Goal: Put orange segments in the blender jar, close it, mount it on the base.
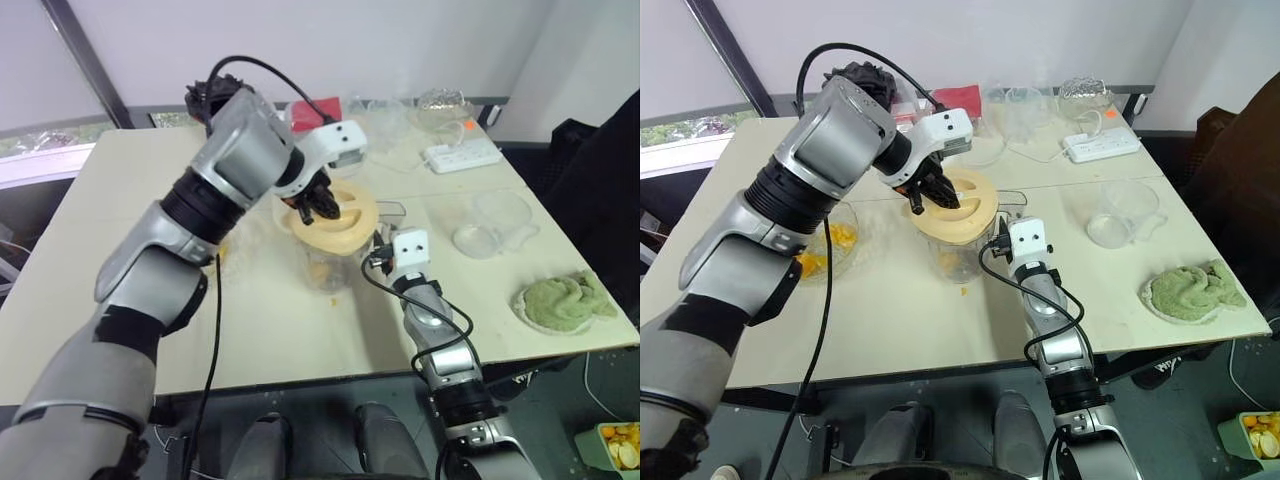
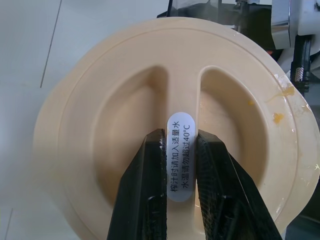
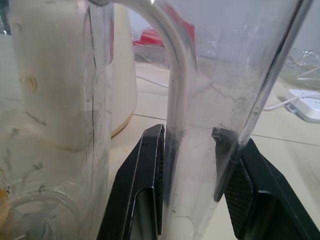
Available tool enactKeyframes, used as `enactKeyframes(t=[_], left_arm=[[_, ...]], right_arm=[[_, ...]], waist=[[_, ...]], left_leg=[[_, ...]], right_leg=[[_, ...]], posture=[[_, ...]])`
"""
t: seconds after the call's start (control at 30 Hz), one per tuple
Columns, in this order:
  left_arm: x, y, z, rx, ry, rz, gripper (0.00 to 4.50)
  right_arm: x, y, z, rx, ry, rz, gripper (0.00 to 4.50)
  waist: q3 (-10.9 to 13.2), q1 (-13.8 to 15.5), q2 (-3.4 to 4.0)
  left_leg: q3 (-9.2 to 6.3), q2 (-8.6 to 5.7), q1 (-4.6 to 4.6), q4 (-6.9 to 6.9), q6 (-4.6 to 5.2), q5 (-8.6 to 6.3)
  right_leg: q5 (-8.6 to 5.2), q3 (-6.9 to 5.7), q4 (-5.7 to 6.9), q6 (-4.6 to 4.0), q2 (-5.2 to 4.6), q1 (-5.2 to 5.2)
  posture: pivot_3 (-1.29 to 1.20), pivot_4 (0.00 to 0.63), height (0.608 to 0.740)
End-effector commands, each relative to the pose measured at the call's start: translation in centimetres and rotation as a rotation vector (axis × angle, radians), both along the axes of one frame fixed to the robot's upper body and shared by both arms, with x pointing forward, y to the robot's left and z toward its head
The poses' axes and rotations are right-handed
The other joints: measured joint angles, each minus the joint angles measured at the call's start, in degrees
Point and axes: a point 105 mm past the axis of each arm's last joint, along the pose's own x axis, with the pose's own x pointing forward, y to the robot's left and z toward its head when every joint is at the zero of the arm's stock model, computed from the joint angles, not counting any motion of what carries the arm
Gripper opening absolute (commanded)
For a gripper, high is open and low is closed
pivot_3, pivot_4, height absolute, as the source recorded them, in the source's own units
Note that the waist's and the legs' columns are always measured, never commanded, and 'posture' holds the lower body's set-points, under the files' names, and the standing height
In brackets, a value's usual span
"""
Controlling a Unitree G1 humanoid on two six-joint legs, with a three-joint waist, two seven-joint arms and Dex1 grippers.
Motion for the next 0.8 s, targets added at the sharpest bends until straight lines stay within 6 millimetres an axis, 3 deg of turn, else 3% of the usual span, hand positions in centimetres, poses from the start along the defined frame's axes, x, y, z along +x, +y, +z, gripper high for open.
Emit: enactKeyframes(t=[0.03,0.07,0.1,0.3,0.47,0.67,0.8], left_arm=[[0.8,1.8,-2.1,0.025,0.036,0.1,0.78],[0.8,1.8,-2.0,0.017,0.036,0.097,1.32],[0.7,1.7,-1.8,0.008,0.033,0.085,1.53],[0.5,0.3,0.4,-0.128,-0.009,0.04,4.48],[0.7,-0.5,3.3,-0.281,-0.031,0.06,4.48],[0.6,0.3,6.4,-0.473,-0.052,0.113,4.48],[0.1,1.3,6.3,-0.508,-0.059,0.13,4.48]], right_arm=[[-0.4,-0.9,-2.0,-0.079,0.068,-0.018,1.39],[-0.4,-0.9,-2.0,-0.08,0.068,-0.017,1.38],[-0.3,-0.9,-2.0,-0.081,0.068,-0.015,1.38],[-0.4,-0.9,-2.0,-0.086,0.068,-0.009,1.38],[-0.5,-0.9,-2.1,-0.092,0.073,-0.003,1.38],[-0.7,-0.8,-2.2,-0.098,0.083,0.015,1.38],[-0.8,-0.7,-2.2,-0.101,0.089,0.031,1.38]], waist=[[0.0,0.02,0.0],[0.0,-0.01,0.0],[0.02,-0.06,-0.03],[0.03,0.13,-0.03],[0.1,0.42,-0.07],[0.16,0.16,-0.07],[0.17,-0.09,-0.05]], left_leg=[[0.0,0.0,0.02,-0.06,0.0,0.0],[0.0,0.0,0.03,-0.09,0.0,0.0],[0.0,0.0,0.03,-0.1,0.0,0.0],[-0.02,0.01,-0.04,-0.12,0.0,0.0],[-0.01,-0.02,-0.1,-0.11,0.0,0.01],[0.01,-0.02,-0.29,-0.32,-0.01,0.01],[0.0,-0.02,-0.76,-0.3,-0.03,0.02]], right_leg=[[0.0,0.0,-0.02,0.0,0.0,0.0],[0.0,0.0,-0.02,0.0,0.0,-0.01],[0.0,0.0,-0.02,0.01,0.0,-0.02],[0.0,-0.02,-0.06,0.01,0.02,-0.08],[0.01,-0.02,-0.08,0.01,-0.02,-0.12],[0.12,-0.02,-0.07,0.27,-0.02,-0.44],[0.14,-0.02,-0.04,0.26,-0.01,-0.87]], posture=[[0.0,0.15,0.74],[0.0,0.15,0.74],[0.0,0.15,0.74],[0.0,0.15,0.74],[0.0,0.15,0.74],[0.0,0.15,0.74],[0.0,0.15,0.74]])
